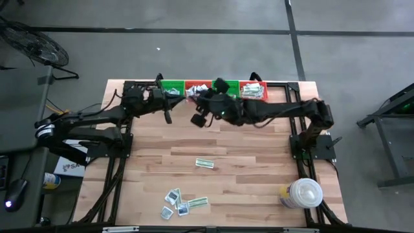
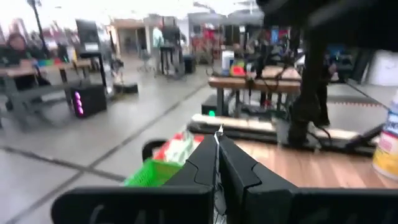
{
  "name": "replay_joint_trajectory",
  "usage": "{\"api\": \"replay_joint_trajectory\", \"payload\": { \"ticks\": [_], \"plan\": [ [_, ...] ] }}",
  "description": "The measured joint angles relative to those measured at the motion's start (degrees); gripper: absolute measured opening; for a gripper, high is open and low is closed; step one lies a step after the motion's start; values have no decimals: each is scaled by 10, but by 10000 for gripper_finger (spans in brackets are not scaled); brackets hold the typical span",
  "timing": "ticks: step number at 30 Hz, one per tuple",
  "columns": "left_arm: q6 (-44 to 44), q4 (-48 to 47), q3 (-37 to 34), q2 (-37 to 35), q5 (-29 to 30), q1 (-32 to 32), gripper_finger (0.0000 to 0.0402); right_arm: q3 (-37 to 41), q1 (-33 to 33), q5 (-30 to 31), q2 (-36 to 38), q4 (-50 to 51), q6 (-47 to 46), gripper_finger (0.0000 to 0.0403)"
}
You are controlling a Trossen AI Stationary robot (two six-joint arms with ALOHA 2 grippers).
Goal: Pick & Place First Aid Supplies
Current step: Put the top gray towelette pack in the left orange bin
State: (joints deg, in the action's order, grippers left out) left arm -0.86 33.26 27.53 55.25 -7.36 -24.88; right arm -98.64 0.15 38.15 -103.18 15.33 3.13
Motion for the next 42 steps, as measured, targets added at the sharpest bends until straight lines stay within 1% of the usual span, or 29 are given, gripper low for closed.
{"api": "replay_joint_trajectory", "payload": {
  "ticks": [3,6,9,13,15,19,21,26,29,34,38,42],
  "plan": [
    [22,-12,0,22,-15,-19,0,0,-22,-15,22,53,-31,144],
    [40,-5,3,63,-48,-53,0,1,-45,-24,41,90,-42,159],
    [56,-6,21,114,-111,-103,0,1,-63,-19,55,119,-48,165],
    [72,-7,72,203,-213,-168,0,1,-81,-21,61,153,-81,165],
    [75,-4,107,247,-255,-191,0,1,-87,-14,63,156,-93,165],
    [99,-7,176,334,-322,-221,0,1,-95,-6,64,167,-117,165],
    [108,-15,212,373,-340,-227,0,1,-98,-5,64,177,-126,165],
    [99,-83,282,441,-338,-231,0,1,-100,15,64,201,-152,165],
    [85,-114,309,467,-333,-231,0,1,-100,18,64,210,-167,165],
    [71,-159,322,490,-276,-231,6,1,-100,25,64,224,-180,165],
    [63,-184,321,490,-234,-231,32,1,-100,22,65,231,-183,165],
    [51,-180,321,491,-232,-231,78,1,-100,21,65,231,-182,165]
  ]
}}
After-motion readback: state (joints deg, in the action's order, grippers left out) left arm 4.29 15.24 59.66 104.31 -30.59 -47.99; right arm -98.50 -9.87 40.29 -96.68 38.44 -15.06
